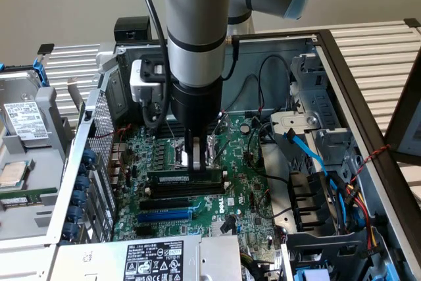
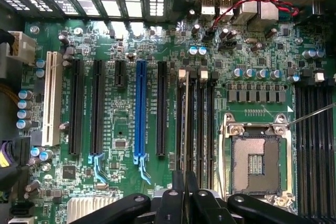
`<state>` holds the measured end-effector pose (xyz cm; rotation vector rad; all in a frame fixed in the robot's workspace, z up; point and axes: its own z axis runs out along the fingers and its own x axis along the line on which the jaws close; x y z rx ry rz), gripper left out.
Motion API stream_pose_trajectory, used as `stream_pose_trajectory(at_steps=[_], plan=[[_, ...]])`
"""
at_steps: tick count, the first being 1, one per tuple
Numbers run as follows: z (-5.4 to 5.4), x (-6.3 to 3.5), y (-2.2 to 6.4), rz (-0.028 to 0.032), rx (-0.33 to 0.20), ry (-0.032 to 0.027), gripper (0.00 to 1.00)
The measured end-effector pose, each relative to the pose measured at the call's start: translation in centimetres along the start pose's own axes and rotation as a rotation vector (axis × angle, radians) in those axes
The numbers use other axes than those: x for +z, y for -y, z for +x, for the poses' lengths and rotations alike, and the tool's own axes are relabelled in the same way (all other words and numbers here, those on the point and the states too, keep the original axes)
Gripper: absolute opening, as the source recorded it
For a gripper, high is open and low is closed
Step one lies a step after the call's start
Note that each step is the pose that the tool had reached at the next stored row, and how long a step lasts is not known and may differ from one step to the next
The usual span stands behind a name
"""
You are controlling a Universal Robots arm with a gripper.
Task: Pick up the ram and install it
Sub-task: 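Insert the ram into the slot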
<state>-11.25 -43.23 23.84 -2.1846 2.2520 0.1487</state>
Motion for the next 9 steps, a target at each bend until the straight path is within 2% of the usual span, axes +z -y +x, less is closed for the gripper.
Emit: stream_pose_trajectory(at_steps=[9], plan=[[0.0,0.36,0.33,-0.0003,-0.001,0.0022,0.13]])
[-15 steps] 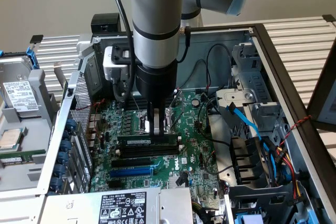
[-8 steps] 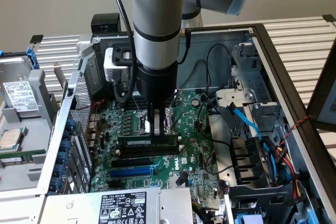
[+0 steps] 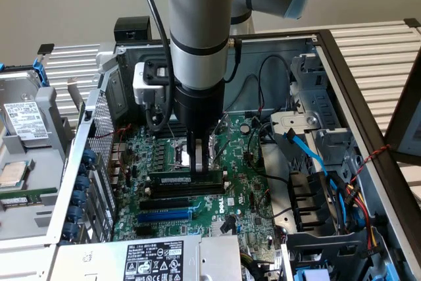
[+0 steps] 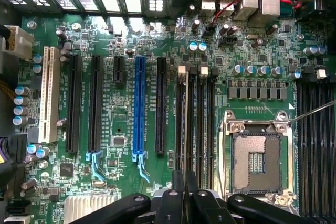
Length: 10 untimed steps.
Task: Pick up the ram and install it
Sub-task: 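Insert the ram into the slot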
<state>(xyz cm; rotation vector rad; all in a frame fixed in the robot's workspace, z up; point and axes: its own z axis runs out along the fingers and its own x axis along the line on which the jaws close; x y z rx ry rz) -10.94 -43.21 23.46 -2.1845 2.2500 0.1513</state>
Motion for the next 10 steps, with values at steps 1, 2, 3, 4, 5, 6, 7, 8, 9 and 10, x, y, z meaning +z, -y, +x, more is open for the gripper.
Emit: stream_pose_trajectory(at_steps=[1,2,3,4,5,6,7,8,9,10], plan=[[0.0,0.04,0.0,0.0,0.0,0.0,0.13],[0.0,0.08,0.01,0.0,0.0,0.0001,0.13],[0.0,0.13,0.01,0.0,-0.001,0.0,0.13],[0.0,0.18,0.02,0.0,-0.001,0.0,0.13],[0.0,0.22,0.02,-0.0001,-0.001,0.0001,0.13],[0.01,0.26,0.02,-0.0002,-0.001,0.0004,0.13],[0.01,0.3,0.02,-0.0001,-0.001,0.0008,0.13],[0.01,0.35,0.02,-0.0001,-0.001,0.001,0.13],[0.01,0.36,0.02,-0.0002,-0.002,0.0008,0.13],[0.01,0.37,0.02,-0.0003,-0.002,0.0007,0.13]])
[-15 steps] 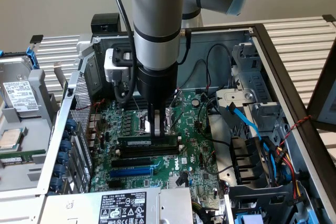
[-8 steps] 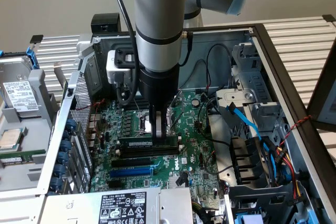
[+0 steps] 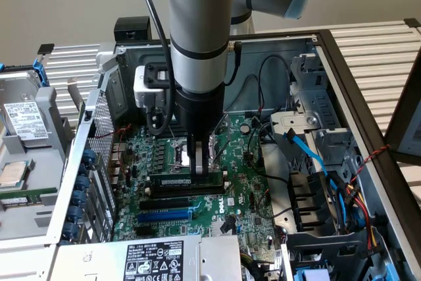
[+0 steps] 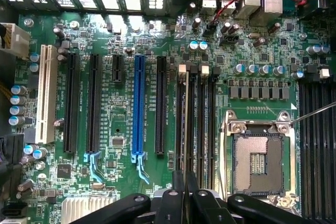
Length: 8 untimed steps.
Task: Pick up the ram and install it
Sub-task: 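Insert the ram into the slot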
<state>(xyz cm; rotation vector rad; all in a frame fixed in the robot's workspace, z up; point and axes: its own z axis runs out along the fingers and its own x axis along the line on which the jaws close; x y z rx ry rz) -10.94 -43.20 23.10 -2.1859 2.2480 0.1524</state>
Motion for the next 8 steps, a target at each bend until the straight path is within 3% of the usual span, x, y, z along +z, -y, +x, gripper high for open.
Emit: stream_pose_trajectory(at_steps=[8], plan=[[0.0,0.05,0.01,0.0002,0.0,-0.0006,0.13]])
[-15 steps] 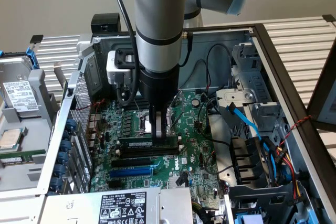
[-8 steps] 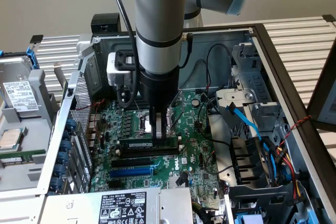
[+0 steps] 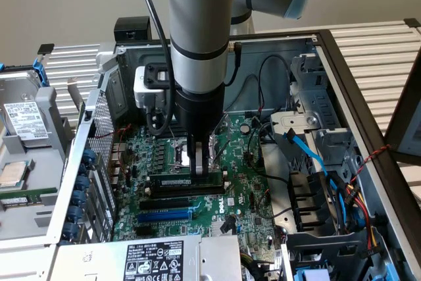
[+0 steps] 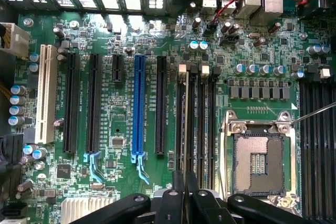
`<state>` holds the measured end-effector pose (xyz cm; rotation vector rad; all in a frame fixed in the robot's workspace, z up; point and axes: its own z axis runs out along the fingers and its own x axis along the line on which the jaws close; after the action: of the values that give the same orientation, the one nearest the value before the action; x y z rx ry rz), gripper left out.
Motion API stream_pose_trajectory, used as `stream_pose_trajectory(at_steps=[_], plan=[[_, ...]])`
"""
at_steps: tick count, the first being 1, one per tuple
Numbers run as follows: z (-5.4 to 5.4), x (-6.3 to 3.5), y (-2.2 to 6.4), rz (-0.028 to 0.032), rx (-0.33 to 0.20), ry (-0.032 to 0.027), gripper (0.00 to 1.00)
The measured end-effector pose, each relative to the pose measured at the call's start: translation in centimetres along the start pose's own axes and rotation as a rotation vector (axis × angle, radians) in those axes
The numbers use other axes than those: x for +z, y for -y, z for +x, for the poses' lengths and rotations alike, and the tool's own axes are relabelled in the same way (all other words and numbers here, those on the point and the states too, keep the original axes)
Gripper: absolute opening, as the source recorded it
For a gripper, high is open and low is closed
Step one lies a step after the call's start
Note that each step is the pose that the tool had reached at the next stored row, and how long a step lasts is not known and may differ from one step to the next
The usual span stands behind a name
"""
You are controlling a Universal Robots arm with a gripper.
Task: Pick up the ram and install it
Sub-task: 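Insert the ram into the slot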
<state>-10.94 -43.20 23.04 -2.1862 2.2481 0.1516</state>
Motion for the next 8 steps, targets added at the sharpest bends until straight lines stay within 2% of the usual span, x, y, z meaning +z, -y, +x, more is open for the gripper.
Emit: stream_pose_trajectory(at_steps=[4,8], plan=[[0.0,0.0,0.0,0.0,0.0,-0.0019,0.13],[0.0,0.0,0.0,0.0001,-0.001,-0.0062,0.13]])
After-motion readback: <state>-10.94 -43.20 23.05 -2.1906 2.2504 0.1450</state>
